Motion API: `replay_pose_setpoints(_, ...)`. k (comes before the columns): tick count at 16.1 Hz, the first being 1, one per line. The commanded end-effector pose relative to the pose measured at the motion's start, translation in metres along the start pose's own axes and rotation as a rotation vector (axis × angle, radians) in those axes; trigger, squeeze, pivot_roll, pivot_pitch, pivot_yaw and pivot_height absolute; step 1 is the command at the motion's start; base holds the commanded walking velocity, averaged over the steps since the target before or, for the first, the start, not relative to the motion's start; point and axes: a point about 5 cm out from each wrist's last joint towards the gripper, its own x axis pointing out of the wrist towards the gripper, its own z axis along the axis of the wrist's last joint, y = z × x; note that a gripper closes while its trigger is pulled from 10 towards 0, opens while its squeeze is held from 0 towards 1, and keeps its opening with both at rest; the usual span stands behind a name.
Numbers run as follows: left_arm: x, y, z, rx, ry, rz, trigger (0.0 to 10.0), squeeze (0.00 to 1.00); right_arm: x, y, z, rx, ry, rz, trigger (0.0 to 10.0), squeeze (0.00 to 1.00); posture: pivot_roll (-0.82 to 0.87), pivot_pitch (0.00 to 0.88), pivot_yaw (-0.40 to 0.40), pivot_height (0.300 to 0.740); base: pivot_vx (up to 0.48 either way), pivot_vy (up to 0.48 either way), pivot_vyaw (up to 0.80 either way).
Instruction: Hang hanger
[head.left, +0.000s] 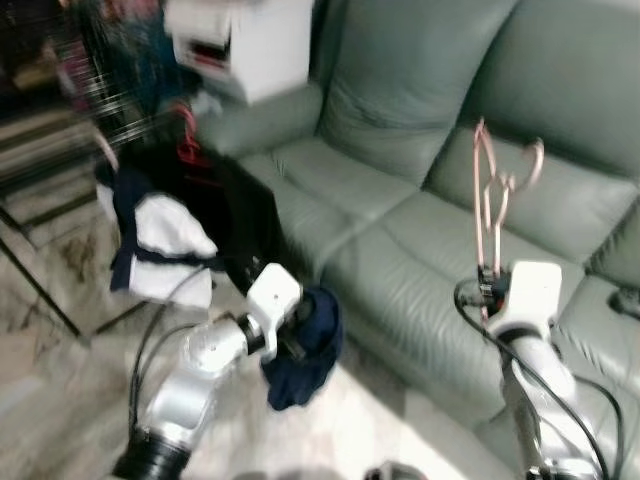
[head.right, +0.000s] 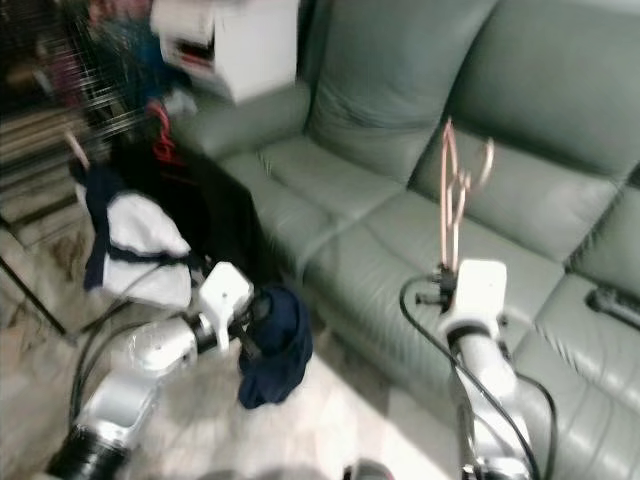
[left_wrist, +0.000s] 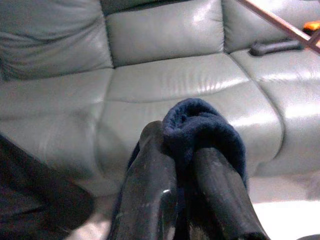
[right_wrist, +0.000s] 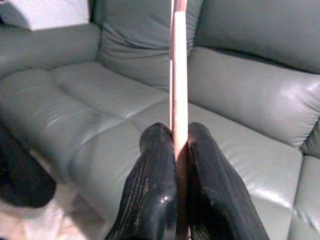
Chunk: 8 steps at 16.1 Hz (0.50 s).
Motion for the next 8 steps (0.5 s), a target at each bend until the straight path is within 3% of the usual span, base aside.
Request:
replay_pose_setpoints(1, -0.002, 0.005, 0.005, 0.078, -0.007, 0.016, 10.0, 0.0, 0.001, 0.008, 0.003, 0.008, -0.009, 0.038, 10.0, 0.0, -0.01, 0.0, 0.014, 0.74, 0.0, 0.0, 0.0)
replay_pose_setpoints(2, -0.002, 0.007, 0.004, 0.102, 0.002, 0.041, 10.0, 0.0, 0.001, 0.009, 0.002, 0.012, -0.001, 0.048, 10.0, 0.0, -0.01, 0.0, 0.014, 0.74, 0.0, 0.0, 0.0)
replay_pose_setpoints(3, -0.001, 0.016, 0.006, 0.188, 0.015, 0.106, 10.0, 0.0, 0.0, 0.011, 0.0, 0.017, 0.015, 0.071, 10.0, 0.0, -0.01, 0.0, 0.014, 0.74, 0.0, 0.0, 0.0)
replay_pose_setpoints(4, 0.0, 0.029, 0.008, 0.302, 0.037, 0.201, 10.0, 0.0, -0.001, 0.017, -0.005, 0.028, 0.048, 0.119, 10.0, 0.0, -0.01, 0.0, 0.014, 0.74, 0.0, 0.0, 0.0)
replay_pose_setpoints(5, 0.001, 0.038, 0.013, 0.355, 0.031, 0.244, 10.0, 0.0, -0.003, 0.021, -0.008, 0.025, 0.075, 0.163, 10.0, 0.0, -0.01, 0.0, 0.014, 0.74, 0.0, 0.0, 0.0)
replay_pose_setpoints(6, 0.0, 0.057, 0.027, 0.445, -0.01, 0.336, 10.0, 0.0, -0.005, 0.031, -0.01, 0.028, 0.086, 0.249, 10.0, 0.0, -0.01, 0.0, 0.018, 0.74, 0.0, 0.0, 0.0)
replay_pose_setpoints(8, 0.0, 0.069, 0.033, 0.51, 0.0, 0.315, 10.0, 0.0, -0.005, 0.038, -0.004, 0.019, 0.064, 0.335, 10.0, 0.0, -0.01, 0.0, 0.023, 0.74, 0.0, 0.0, 0.0)
